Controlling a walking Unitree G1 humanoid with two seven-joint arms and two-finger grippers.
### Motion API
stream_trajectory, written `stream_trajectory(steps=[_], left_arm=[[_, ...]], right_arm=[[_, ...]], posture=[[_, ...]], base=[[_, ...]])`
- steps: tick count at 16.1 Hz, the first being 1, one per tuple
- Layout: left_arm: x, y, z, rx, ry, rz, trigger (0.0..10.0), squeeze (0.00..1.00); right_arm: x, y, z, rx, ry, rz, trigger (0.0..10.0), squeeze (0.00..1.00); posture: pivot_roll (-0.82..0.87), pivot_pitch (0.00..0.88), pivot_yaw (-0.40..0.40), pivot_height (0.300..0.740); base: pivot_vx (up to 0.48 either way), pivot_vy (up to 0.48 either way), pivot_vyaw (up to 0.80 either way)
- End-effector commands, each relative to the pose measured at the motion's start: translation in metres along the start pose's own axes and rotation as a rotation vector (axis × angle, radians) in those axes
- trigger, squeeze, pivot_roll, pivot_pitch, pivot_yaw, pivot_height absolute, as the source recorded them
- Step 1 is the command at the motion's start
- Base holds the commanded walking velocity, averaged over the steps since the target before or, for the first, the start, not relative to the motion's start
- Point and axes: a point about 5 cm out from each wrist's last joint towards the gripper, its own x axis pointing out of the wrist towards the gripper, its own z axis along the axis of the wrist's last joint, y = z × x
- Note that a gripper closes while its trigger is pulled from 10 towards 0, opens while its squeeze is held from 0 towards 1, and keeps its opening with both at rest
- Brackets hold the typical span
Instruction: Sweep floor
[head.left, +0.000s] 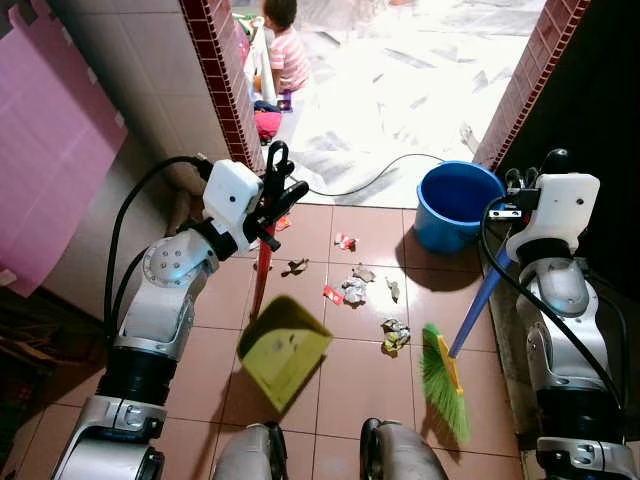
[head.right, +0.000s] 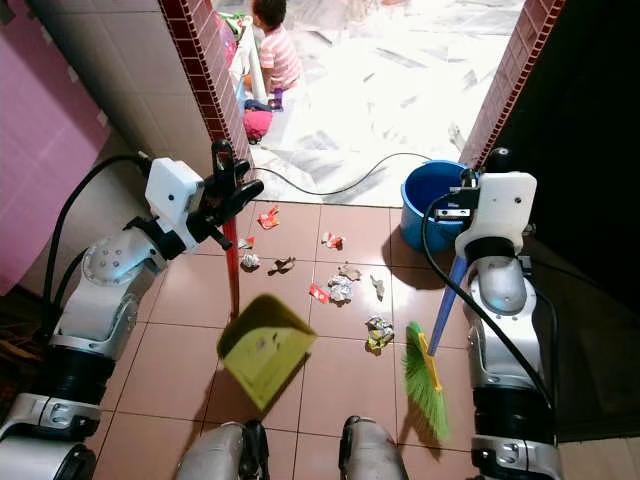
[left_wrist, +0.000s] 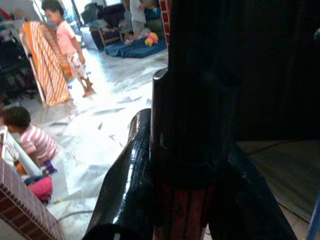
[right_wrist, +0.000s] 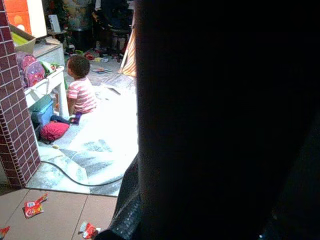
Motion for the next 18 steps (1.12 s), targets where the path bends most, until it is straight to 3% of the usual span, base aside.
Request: stream_trajectory(steps=[1,3,5,6,8,11,12,15,18], left_arm=[[0.0,0.003,-0.001,0.018,-0.016,0.071,10.0,0.0],[-0.001,0.005,-0.01,-0.003,-0.003,0.171,10.0,0.0],[-0.006,0.011,-0.026,-0.046,0.024,0.429,10.0,0.0],[-0.012,0.016,-0.044,-0.139,0.069,0.627,10.0,0.0],[-0.022,0.018,-0.063,-0.164,0.137,0.815,10.0,0.0],[-0.015,0.005,-0.078,-0.239,0.194,0.825,10.0,0.0],[-0.012,0.003,-0.081,-0.254,0.2,0.851,10.0,0.0],[-0.009,0.001,-0.087,-0.288,0.225,0.873,10.0,0.0],[-0.008,0.0,-0.089,-0.289,0.225,0.882,10.0,0.0]], right_arm=[[-0.001,0.002,0.001,-0.012,-0.016,0.004,10.0,0.0],[-0.001,0.002,0.0,-0.014,-0.015,0.0,10.0,0.0],[0.0,0.006,0.0,-0.011,-0.015,0.002,10.0,0.0],[0.002,0.01,0.0,-0.003,-0.021,0.009,10.0,0.0],[0.006,0.016,0.003,0.018,-0.039,0.035,10.0,0.0],[0.008,0.021,0.006,0.034,-0.055,0.076,10.0,0.0],[0.009,0.024,0.008,0.081,-0.06,0.12,10.0,0.0],[0.003,0.041,0.013,0.25,-0.012,0.37,10.0,0.0],[0.0,0.041,0.02,0.304,0.008,0.522,10.0,0.0]], posture=[[-0.18,0.137,0.065,0.74],[-0.18,0.137,0.065,0.74],[-0.18,0.14,0.067,0.74],[-0.19,0.141,0.067,0.74],[-0.2,0.143,0.068,0.74],[-0.21,0.144,0.065,0.74],[-0.22,0.144,0.063,0.74],[-0.22,0.145,0.06,0.74],[-0.23,0.143,0.061,0.74]], base=[[0.0,0.0,0.0],[0.0,0.0,0.0],[0.0,0.0,0.0],[0.0,0.0,0.0],[0.0,0.0,0.0],[0.0,0.0,0.0],[0.0,0.0,0.0],[0.0,0.0,0.0],[0.0,0.0,0.0]])
